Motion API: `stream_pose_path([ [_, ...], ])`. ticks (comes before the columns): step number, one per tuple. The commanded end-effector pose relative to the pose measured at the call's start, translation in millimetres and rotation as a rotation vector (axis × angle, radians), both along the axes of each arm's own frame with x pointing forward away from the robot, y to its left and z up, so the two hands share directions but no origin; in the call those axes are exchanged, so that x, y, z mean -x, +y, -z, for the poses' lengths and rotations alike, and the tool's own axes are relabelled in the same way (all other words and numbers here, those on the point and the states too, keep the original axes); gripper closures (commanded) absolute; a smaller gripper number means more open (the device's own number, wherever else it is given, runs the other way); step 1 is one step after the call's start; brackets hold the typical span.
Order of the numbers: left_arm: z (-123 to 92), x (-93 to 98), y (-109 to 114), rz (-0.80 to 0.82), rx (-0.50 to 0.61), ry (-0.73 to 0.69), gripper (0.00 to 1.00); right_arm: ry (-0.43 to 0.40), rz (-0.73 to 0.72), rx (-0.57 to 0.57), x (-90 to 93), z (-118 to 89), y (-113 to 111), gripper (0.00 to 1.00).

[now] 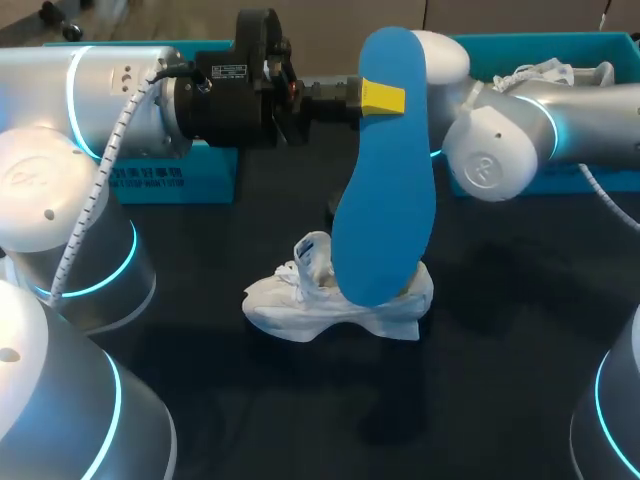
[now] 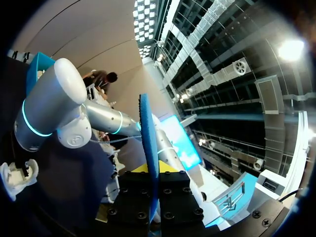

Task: Take the shoe out of the shoebox, open the shoe tongue, remove and reinsert the insole, then place the shoe into the shoebox

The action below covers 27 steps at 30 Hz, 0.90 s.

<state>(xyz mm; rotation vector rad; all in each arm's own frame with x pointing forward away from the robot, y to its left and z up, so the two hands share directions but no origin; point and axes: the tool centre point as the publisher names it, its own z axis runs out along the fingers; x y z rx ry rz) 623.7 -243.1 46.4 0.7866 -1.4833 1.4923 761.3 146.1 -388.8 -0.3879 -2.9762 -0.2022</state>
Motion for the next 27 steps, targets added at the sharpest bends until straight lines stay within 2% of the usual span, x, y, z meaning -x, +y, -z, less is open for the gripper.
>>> stream_pose_path([
  [1,1,0.3,-1,0.0,-0.001,0.001,1.0,0.015,0.048,-0.049,2.7,-6,-9,1.0],
  [6,1,0.3,-1,0.0,-0.001,0.001,1.0,0.033,0.141,-0.111,6.8,-18,-15,1.0],
  [12,1,0.3,-1,0.0,-0.001,0.001,1.0,0.127,0.317,-0.12,14.8,-37,-18,1.0],
  [15,1,0.3,-1,0.0,-0.001,0.001,1.0,0.161,0.478,-0.142,22.0,-44,-17,1.0],
  [25,1,0.3,-1,0.0,-0.001,0.001,1.0,0.13,0.782,-0.178,31.7,-47,-20,1.0],
  [27,1,0.3,-1,0.0,-0.001,0.001,1.0,0.121,0.803,-0.197,31.7,-46,-21,1.0],
])
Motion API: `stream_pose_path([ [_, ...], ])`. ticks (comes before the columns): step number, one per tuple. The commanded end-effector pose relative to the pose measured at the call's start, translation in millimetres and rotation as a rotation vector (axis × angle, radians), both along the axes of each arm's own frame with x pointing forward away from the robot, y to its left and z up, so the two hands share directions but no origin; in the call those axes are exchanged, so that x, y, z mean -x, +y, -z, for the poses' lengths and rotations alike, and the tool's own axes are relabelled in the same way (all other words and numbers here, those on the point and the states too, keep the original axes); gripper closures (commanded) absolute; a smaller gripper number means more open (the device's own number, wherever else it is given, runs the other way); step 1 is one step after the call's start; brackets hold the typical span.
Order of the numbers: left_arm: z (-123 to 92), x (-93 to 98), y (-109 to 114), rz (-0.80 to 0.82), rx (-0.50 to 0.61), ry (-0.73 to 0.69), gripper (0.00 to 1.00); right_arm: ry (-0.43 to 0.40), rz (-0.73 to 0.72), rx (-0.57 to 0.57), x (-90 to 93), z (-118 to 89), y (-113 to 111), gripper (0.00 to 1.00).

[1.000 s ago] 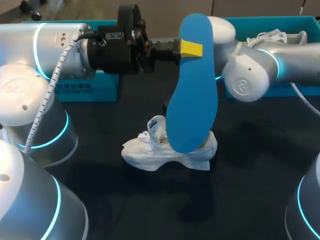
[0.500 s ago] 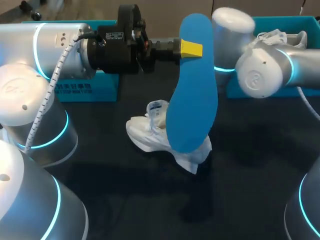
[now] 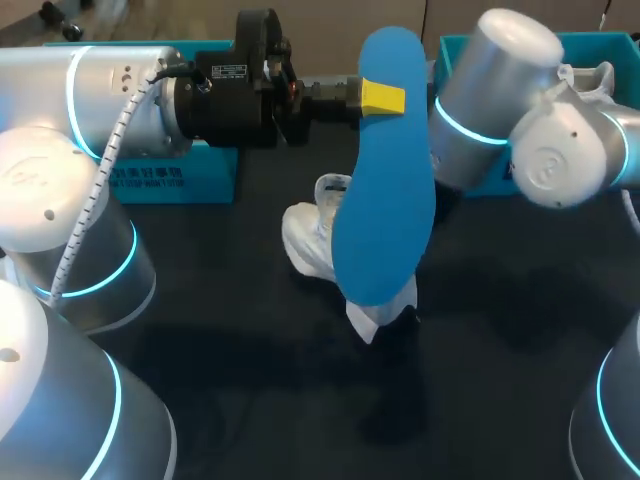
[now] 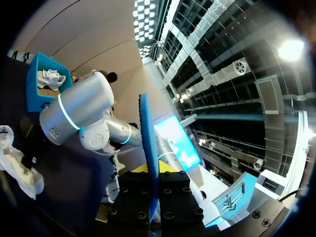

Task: Take the shoe out of the shoebox, open the shoe tongue, remove and reinsert the insole, then place the shoe into the shoebox

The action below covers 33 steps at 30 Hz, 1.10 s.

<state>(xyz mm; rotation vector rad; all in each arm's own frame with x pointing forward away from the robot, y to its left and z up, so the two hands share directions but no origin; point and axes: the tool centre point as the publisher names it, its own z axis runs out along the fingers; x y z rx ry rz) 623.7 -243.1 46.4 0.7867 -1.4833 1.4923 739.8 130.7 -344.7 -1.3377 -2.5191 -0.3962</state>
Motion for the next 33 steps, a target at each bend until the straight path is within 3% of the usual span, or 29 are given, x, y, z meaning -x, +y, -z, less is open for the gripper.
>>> stream_pose_path([
  [1,1,0.3,-1,0.0,-0.001,0.001,1.0,-0.078,0.093,-0.02,9.4,-5,-5,1.0],
  [17,1,0.3,-1,0.0,-0.001,0.001,1.0,-0.075,0.096,-0.007,11.3,-3,-5,1.0],
  [24,1,0.3,-1,0.0,-0.001,0.001,1.0,-0.18,0.338,-0.02,12.9,-7,-4,1.0],
  [33,1,0.3,-1,0.0,-0.001,0.001,1.0,-0.165,0.374,-0.037,18.5,3,9,1.0],
])
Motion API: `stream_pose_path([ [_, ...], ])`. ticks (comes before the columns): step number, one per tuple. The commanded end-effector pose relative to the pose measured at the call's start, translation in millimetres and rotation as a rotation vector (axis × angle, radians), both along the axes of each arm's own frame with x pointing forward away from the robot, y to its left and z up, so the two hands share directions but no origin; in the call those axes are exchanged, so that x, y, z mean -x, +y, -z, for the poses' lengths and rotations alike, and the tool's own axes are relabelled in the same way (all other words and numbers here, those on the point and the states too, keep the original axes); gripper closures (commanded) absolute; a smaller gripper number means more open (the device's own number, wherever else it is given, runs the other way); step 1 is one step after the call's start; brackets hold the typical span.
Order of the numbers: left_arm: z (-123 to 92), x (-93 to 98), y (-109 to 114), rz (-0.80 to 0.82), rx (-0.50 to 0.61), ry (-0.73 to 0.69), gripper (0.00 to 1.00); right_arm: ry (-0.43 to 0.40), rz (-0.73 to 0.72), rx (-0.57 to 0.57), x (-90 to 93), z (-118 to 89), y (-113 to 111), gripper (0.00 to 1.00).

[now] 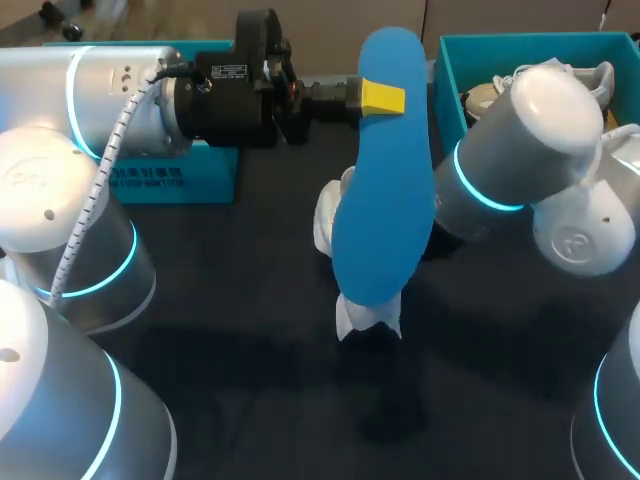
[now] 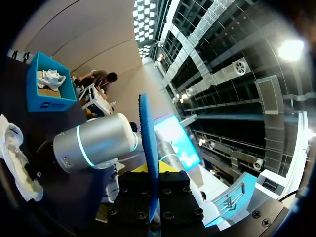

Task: Take the shoe out of the shoebox, open the shoe tongue, remove and reinsert the insole, then place the shoe into the shoebox

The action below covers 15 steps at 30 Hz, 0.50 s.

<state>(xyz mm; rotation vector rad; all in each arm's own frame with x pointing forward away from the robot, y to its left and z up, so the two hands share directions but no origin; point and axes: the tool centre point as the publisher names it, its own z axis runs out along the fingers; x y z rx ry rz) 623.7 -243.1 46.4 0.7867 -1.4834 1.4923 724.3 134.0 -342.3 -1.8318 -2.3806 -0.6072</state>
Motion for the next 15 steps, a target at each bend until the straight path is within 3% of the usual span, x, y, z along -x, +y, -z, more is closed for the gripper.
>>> stream_pose_path([
  [1,1,0.3,-1,0.0,-0.001,0.001,1.0,-0.009,0.006,-0.028,3.4,8,7,1.0],
  [15,1,0.3,-1,0.0,-0.001,0.001,1.0,0.024,0.076,-0.025,9.2,31,14,1.0],
])
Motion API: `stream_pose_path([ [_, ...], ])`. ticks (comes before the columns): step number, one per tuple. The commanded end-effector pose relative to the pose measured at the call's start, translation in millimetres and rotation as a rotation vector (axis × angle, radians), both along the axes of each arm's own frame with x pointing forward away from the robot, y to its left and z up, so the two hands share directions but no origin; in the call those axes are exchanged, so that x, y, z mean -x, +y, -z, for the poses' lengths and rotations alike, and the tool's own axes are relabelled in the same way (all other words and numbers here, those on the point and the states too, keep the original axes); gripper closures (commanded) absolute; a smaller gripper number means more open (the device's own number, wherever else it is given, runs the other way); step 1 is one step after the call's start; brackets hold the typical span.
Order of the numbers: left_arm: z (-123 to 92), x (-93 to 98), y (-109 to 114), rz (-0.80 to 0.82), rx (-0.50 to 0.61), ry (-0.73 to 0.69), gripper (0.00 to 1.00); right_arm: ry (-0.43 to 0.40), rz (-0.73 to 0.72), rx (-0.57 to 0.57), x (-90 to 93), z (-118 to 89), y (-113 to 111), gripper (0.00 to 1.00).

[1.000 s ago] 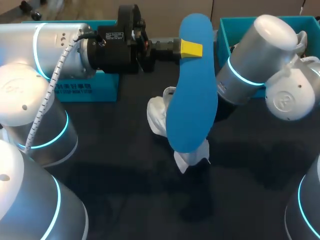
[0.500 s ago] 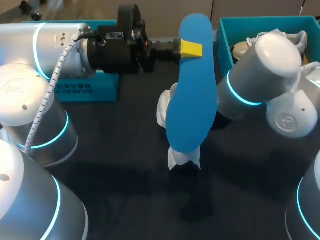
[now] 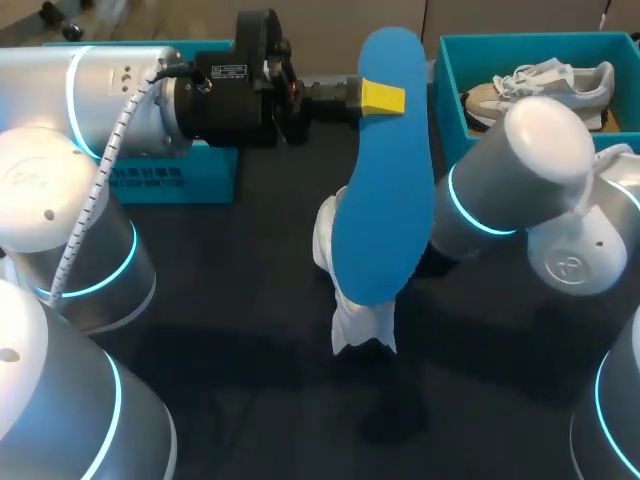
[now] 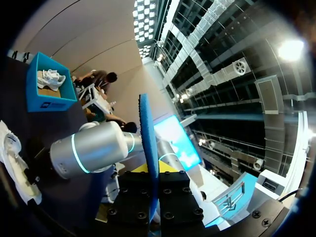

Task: Take the shoe out of the shoebox, open the shoe tongue, remove and reinsert the insole, then place the shoe into the shoebox

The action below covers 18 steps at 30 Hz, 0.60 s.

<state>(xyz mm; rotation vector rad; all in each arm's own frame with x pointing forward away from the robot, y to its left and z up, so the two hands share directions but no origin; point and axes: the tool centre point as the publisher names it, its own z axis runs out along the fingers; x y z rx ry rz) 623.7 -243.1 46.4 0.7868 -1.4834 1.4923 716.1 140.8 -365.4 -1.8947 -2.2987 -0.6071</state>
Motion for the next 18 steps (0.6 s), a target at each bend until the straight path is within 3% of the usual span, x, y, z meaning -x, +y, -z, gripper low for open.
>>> stream_pose_path([
  [1,1,0.3,-1,0.0,-0.001,0.001,1.0,-0.005,0.017,-0.002,1.2,9,8,1.0],
  [11,1,0.3,-1,0.0,-0.001,0.001,1.0,0.024,0.056,-0.034,2.9,33,12,1.0],
  [18,1,0.3,-1,0.0,-0.001,0.001,1.0,0.038,0.103,-0.077,3.9,33,8,1.0],
])
